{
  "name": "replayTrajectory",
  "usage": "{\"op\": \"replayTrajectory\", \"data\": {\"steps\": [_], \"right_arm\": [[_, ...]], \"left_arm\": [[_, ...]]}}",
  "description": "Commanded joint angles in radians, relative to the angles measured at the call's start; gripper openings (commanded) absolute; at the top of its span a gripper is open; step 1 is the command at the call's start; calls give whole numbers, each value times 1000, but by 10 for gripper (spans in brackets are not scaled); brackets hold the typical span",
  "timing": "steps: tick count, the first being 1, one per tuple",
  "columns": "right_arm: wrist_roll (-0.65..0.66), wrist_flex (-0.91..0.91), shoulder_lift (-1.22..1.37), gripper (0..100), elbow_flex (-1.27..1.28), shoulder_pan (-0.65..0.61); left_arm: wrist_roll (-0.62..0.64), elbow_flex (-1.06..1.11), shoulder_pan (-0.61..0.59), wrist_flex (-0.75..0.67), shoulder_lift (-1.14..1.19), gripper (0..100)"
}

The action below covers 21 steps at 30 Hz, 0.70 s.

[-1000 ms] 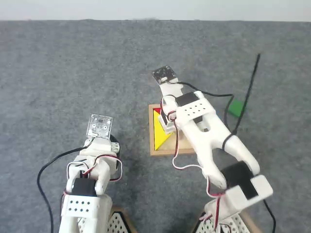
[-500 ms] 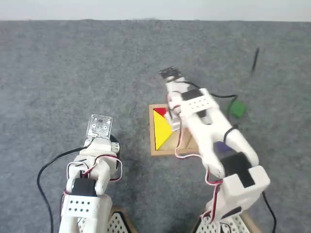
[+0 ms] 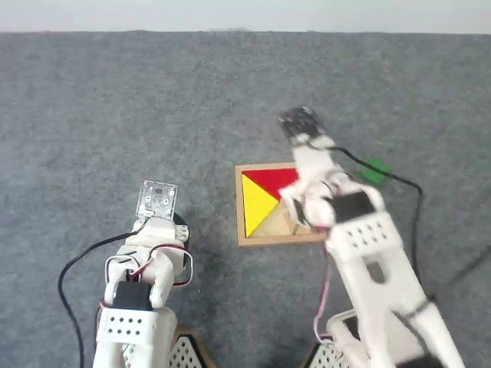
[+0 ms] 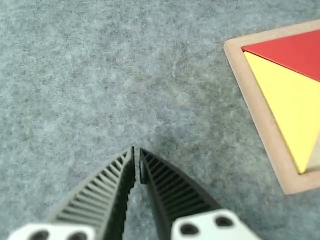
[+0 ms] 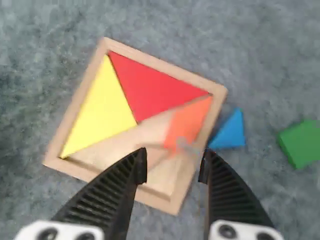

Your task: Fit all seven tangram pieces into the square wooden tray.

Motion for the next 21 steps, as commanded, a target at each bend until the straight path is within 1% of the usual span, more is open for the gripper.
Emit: {"op": "replayTrajectory", "data": {"steps": [1,3,8,11,14,21], "right_arm": [[63,-19,-99,180,118,65],[83,-22,-85,180,157,65],[83,-25,21,179,157,31],[83,-56,127,149,133,-2],[83,-64,249,118,52,-15],[81,-62,479,117,-132,-16]], "left_arm": [[5,-19,-3,0,-12,14],[5,-19,-3,0,-12,14],[5,-19,-3,0,-12,14],[5,-19,-3,0,-12,14],[5,-19,-3,0,-12,14],[5,-19,-3,0,-12,14]]}}
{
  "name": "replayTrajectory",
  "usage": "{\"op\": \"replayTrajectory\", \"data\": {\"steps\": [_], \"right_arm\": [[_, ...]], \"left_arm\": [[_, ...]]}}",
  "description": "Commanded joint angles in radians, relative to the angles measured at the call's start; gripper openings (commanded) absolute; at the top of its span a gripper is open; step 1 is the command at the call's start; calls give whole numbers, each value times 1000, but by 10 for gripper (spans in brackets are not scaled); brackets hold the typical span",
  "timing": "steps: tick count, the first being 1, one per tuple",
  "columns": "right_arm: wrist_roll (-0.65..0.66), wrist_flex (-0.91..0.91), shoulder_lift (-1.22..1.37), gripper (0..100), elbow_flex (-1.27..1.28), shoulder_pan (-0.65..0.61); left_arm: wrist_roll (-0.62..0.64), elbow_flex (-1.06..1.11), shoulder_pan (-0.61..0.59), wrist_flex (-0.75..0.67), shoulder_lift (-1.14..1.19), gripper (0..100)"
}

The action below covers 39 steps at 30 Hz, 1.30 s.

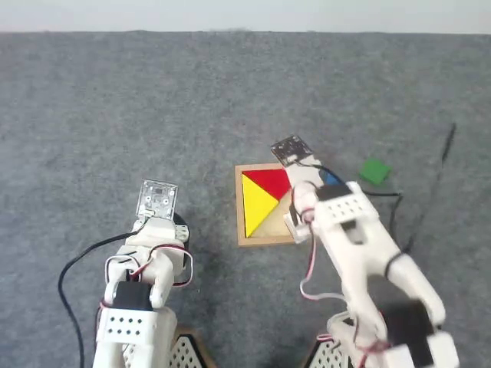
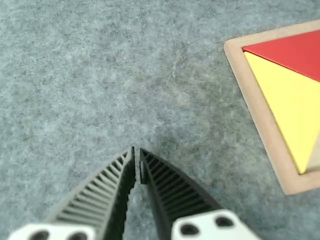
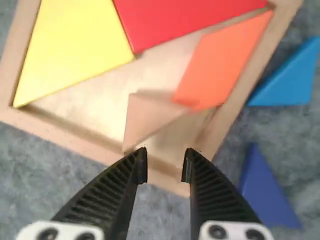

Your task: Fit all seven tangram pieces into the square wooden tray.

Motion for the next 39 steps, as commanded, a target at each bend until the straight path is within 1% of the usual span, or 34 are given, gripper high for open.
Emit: {"op": "replayTrajectory", "data": {"steps": [1,11,14,16,19,22,27,30,39], "right_arm": [[9,-13,65,117,-129,-5],[11,-12,259,117,-334,-2],[8,-12,274,117,-364,2],[-21,-12,254,117,-367,2],[-38,-7,186,117,-347,-1],[-40,-4,73,117,-270,-13],[-37,-10,-76,117,-101,-122],[-41,-4,-68,117,-86,-156],[-40,-15,84,114,-133,-85]], "left_arm": [[5,-19,-3,0,-12,14],[5,-19,-3,0,-12,14],[5,-19,-3,0,-12,14],[5,-19,-3,0,-12,14],[5,-19,-3,0,-12,14],[5,-19,-3,0,-12,14],[5,-19,-3,0,-12,14],[5,-19,-3,0,-12,14],[5,-19,-3,0,-12,14]]}}
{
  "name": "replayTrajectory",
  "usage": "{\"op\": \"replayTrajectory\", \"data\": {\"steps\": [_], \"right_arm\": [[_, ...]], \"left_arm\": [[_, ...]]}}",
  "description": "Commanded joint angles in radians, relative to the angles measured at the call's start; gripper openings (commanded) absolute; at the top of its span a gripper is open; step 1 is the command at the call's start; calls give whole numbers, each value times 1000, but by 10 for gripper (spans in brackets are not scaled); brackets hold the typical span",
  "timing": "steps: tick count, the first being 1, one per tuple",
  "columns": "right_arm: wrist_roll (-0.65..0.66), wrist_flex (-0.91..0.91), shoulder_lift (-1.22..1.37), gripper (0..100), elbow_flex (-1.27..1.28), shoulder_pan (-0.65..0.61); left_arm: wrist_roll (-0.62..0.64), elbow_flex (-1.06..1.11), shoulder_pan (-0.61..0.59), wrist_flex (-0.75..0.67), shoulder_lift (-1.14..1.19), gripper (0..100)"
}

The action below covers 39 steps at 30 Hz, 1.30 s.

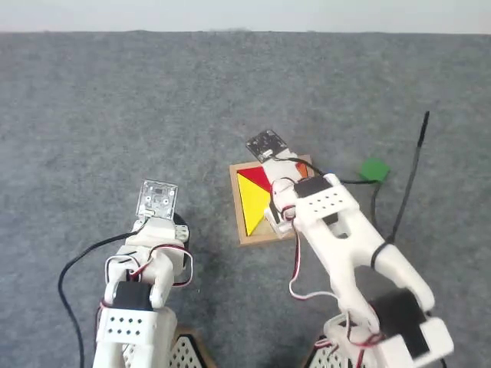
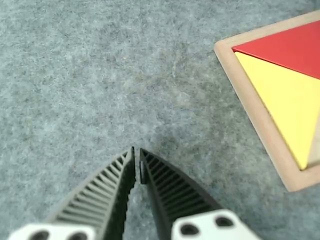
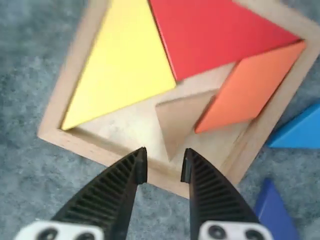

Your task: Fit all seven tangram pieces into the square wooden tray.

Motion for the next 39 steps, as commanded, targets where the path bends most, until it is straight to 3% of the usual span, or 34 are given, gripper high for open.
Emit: {"op": "replayTrajectory", "data": {"steps": [1,11,22,39], "right_arm": [[-11,-13,45,113,-63,18],[-14,-12,226,113,-241,19],[-74,-5,332,113,-387,108],[-78,-12,484,113,-597,65]], "left_arm": [[5,-19,-3,0,-12,14],[5,-19,-3,0,-12,14],[5,-19,-3,0,-12,14],[5,-19,-3,0,-12,14]]}}
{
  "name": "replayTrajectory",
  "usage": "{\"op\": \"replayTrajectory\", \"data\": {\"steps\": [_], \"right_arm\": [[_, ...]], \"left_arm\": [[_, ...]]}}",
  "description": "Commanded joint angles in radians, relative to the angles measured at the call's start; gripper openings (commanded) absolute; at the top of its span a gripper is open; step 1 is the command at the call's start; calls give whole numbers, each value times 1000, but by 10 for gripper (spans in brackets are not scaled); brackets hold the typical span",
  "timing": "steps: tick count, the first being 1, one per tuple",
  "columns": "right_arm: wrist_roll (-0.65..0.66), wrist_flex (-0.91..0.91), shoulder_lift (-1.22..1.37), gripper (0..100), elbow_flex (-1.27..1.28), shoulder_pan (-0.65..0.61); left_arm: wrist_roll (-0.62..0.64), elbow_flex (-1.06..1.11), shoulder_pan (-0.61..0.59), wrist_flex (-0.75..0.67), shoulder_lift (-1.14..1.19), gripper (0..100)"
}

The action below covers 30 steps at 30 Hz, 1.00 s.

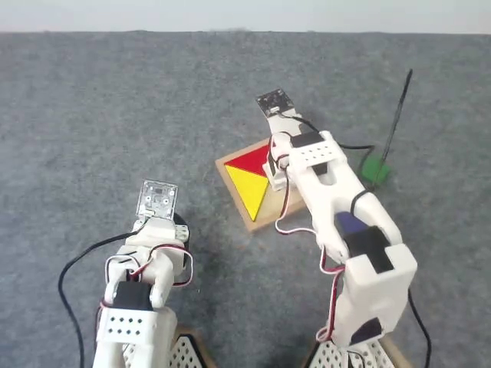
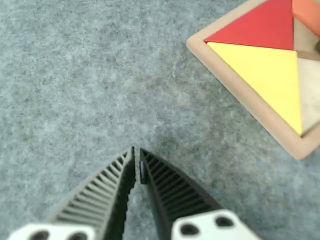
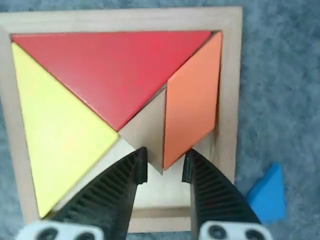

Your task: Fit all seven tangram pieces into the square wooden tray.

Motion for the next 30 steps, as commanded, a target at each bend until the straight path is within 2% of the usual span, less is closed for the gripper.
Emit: {"op": "replayTrajectory", "data": {"steps": [1,10,23,30], "right_arm": [[-5,-13,13,113,-60,-16],[-11,10,-77,116,-34,-13],[-9,7,-298,112,333,-2],[-3,7,-389,112,460,-45]], "left_arm": [[5,-19,-3,0,-12,14],[5,-19,-3,0,-12,14],[5,-19,-3,0,-12,14],[5,-19,-3,0,-12,14]]}}
